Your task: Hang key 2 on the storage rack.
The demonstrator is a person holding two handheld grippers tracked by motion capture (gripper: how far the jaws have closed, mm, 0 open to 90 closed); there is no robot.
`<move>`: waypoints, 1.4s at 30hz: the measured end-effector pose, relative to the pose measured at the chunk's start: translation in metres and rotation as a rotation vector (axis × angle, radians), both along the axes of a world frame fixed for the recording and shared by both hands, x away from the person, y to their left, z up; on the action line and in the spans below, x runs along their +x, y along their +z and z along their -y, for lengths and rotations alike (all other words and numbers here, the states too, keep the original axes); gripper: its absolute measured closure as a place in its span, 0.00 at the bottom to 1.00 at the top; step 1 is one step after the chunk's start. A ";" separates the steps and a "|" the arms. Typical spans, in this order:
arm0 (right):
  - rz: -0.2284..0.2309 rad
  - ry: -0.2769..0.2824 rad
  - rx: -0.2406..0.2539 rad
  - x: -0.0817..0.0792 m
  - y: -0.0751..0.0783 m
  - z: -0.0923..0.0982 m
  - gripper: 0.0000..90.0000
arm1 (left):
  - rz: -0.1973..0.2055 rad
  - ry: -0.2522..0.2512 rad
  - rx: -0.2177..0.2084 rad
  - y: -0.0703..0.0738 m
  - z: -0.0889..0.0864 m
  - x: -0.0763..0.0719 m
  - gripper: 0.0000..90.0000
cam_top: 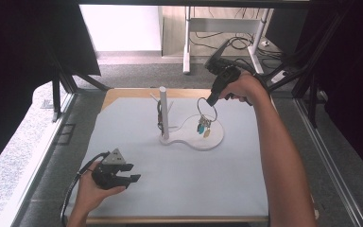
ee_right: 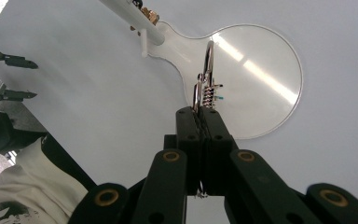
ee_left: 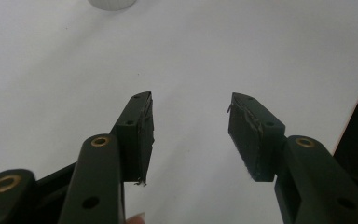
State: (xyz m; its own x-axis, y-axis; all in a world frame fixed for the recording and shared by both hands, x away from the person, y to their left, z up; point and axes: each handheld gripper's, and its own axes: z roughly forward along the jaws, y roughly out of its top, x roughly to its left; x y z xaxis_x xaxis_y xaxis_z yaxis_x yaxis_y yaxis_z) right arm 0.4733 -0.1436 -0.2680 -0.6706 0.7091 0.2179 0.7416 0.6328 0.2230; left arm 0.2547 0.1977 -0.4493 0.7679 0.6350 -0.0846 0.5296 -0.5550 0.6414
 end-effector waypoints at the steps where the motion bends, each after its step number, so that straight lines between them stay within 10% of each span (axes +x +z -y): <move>1: 0.000 0.000 0.000 0.000 0.000 0.000 0.98 | 0.000 0.000 0.000 0.000 0.000 0.000 0.56; 42: 0.003 -0.012 0.004 0.025 -0.022 -0.042 0.98 | -0.008 -0.011 0.002 -0.003 0.003 -0.001 0.56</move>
State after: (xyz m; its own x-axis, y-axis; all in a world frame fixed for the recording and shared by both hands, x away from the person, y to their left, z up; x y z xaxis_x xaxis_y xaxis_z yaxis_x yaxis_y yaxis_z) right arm 0.4987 -0.1016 -0.2903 -0.6623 0.7165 0.2189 0.7487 0.6225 0.2277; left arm 0.2540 0.1945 -0.4526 0.7741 0.6268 -0.0891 0.5285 -0.5623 0.6361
